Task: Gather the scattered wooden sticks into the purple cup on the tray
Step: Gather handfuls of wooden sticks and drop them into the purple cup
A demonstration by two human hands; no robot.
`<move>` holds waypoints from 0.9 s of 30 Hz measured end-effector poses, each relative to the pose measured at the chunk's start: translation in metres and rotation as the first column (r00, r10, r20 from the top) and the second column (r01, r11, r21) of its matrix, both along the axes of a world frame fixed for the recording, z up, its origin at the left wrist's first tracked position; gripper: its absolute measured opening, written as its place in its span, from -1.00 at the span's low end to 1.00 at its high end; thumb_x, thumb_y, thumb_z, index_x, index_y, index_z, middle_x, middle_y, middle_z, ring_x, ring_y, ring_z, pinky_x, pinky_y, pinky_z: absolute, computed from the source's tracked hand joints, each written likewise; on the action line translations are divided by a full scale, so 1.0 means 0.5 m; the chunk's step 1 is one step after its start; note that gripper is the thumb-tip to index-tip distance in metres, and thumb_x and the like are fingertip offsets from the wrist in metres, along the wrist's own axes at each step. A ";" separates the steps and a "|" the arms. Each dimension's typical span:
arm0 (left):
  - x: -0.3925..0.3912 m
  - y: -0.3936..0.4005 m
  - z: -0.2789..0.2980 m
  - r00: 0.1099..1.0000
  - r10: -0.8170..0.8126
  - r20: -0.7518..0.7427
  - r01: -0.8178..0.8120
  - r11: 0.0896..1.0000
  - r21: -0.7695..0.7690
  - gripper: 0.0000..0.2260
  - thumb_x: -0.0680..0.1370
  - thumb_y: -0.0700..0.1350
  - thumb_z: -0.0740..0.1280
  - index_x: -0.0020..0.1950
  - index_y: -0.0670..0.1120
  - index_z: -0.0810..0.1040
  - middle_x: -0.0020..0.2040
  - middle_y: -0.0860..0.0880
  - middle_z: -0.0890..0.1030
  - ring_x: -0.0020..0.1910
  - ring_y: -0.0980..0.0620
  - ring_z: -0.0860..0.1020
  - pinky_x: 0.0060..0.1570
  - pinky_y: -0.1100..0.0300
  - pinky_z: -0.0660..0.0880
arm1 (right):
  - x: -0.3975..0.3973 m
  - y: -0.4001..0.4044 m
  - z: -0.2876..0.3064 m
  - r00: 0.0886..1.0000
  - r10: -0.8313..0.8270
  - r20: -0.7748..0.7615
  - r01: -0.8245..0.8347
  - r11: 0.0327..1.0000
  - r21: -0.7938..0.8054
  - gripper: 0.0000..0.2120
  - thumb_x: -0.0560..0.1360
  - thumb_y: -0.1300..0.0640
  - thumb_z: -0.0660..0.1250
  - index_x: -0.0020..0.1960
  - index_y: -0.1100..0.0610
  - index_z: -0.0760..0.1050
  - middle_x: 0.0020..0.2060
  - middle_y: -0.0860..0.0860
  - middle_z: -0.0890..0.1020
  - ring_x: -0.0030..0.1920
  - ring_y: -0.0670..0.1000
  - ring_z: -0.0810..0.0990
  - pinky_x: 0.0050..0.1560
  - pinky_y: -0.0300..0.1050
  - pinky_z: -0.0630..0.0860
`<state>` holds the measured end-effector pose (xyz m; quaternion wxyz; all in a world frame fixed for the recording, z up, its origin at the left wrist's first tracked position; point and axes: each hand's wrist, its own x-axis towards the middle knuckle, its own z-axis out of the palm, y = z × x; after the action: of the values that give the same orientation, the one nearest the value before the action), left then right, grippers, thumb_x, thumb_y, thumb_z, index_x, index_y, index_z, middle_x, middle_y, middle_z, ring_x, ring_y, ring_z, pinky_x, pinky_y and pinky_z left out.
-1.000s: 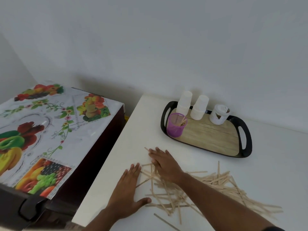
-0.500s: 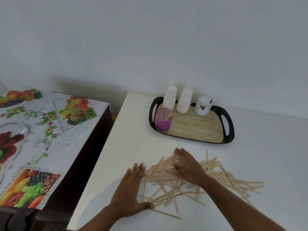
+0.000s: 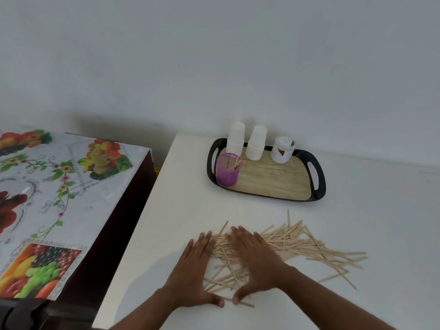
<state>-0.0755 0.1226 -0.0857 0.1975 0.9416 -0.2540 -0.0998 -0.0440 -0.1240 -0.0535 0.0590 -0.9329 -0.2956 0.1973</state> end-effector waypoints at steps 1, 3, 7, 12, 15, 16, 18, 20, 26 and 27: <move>0.004 -0.004 -0.002 1.000 -0.006 -0.001 0.006 1.000 0.009 0.37 0.16 0.70 0.24 0.61 -0.06 -0.36 0.62 0.05 -0.39 0.56 0.09 -0.45 0.58 0.01 -0.31 | -0.003 0.004 -0.008 0.999 0.036 0.000 -0.036 0.999 -0.031 0.45 0.12 -0.68 0.34 0.62 -0.07 -0.43 0.62 0.04 -0.40 0.60 0.09 -0.46 0.56 0.23 -0.39; 0.016 -0.014 -0.007 1.000 -0.015 -0.014 0.015 1.000 -0.002 0.38 0.17 0.68 0.26 0.61 -0.07 -0.36 0.62 0.06 -0.37 0.56 0.10 -0.45 0.57 0.00 -0.32 | -0.004 0.007 -0.016 0.999 0.045 -0.001 -0.045 0.997 -0.058 0.48 0.09 -0.66 0.37 0.62 -0.06 -0.43 0.62 0.06 -0.42 0.60 0.11 -0.46 0.54 0.25 -0.41; 0.029 -0.030 -0.016 1.000 -0.007 -0.025 0.005 0.996 -0.094 0.26 0.25 0.61 0.33 0.66 -0.04 -0.20 0.65 0.15 -0.15 0.59 0.17 -0.33 0.57 0.05 -0.29 | 0.019 0.008 -0.003 1.000 0.002 0.021 -0.001 0.999 -0.034 0.36 0.18 -0.57 0.44 0.67 -0.02 -0.20 0.68 0.02 -0.06 0.67 0.08 -0.10 0.64 0.11 -0.10; 0.037 -0.041 -0.027 0.996 0.091 0.001 -0.087 0.960 -0.265 -0.05 0.39 0.43 0.38 0.61 0.02 0.12 0.58 0.16 0.23 0.62 0.17 0.01 0.60 0.14 -0.08 | 0.041 -0.014 -0.009 0.998 -0.011 0.058 0.008 0.999 0.050 0.10 0.27 -0.42 0.50 0.63 -0.05 0.09 0.55 -0.09 0.31 0.52 -0.01 0.26 0.50 0.04 0.29; 0.046 -0.040 -0.041 0.983 0.157 0.093 -0.119 0.940 -0.321 -0.24 0.39 0.34 0.45 0.47 0.00 0.38 0.39 0.07 0.51 0.46 0.05 0.40 0.45 0.03 0.37 | 0.041 -0.023 -0.018 0.998 0.001 0.064 -0.006 0.997 0.073 -0.07 0.36 -0.39 0.44 0.59 -0.08 0.17 0.49 -0.10 0.38 0.46 -0.02 0.33 0.41 0.05 0.38; 0.050 -0.041 -0.043 0.977 0.172 0.122 -0.124 0.936 -0.328 -0.29 0.38 0.31 0.47 0.42 0.00 0.44 0.33 0.06 0.55 0.39 0.05 0.46 0.37 0.04 0.45 | 0.041 -0.027 -0.019 0.998 0.000 0.064 -0.005 0.996 0.086 -0.14 0.40 -0.33 0.44 0.58 -0.09 0.20 0.48 -0.11 0.40 0.44 -0.03 0.35 0.39 0.02 0.39; 0.058 -0.042 -0.039 0.976 0.172 0.132 -0.123 0.940 -0.317 -0.40 0.37 0.26 0.48 0.31 -0.01 0.52 0.24 0.08 0.56 0.28 0.08 0.51 0.26 0.10 0.51 | 0.043 -0.032 -0.015 0.999 -0.011 0.053 0.005 0.993 0.116 -0.23 0.45 -0.17 0.46 0.58 -0.10 0.24 0.45 -0.13 0.43 0.42 -0.05 0.38 0.36 -0.04 0.38; 0.062 -0.042 -0.038 0.977 0.163 0.137 -0.116 0.946 -0.301 -0.48 0.36 0.23 0.49 0.21 0.00 0.57 0.20 0.07 0.54 0.20 0.09 0.52 0.17 0.15 0.52 | 0.046 -0.036 -0.010 0.999 -0.024 0.043 0.018 0.990 0.138 -0.26 0.45 -0.06 0.46 0.57 -0.09 0.27 0.43 -0.13 0.46 0.40 -0.05 0.40 0.35 -0.06 0.39; 0.060 -0.046 -0.047 0.970 0.165 0.180 -0.106 0.948 -0.302 -0.54 0.37 0.20 0.48 0.17 0.00 0.58 0.18 0.07 0.56 0.17 0.07 0.52 0.15 0.19 0.50 | 0.051 -0.026 -0.010 0.997 -0.041 0.065 0.029 0.985 0.173 0.01 0.32 -0.43 0.43 0.62 -0.19 0.07 0.61 -0.14 0.15 0.60 -0.05 0.10 0.53 0.03 0.20; 0.059 -0.048 -0.048 0.967 0.165 0.193 -0.101 0.948 -0.302 -0.54 0.38 0.19 0.48 0.17 -0.01 0.58 0.16 0.08 0.57 0.17 0.08 0.51 0.17 0.20 0.48 | 0.053 -0.021 -0.016 0.998 -0.013 0.062 0.005 0.990 0.140 0.06 0.30 -0.49 0.39 0.64 -0.18 0.01 0.64 -0.13 0.08 0.63 -0.04 0.03 0.55 0.04 0.14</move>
<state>-0.0458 0.0986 -0.1097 0.3109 0.9227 -0.2213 0.0551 -0.0174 -0.1347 -0.0613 0.1159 -0.9335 -0.3062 0.1461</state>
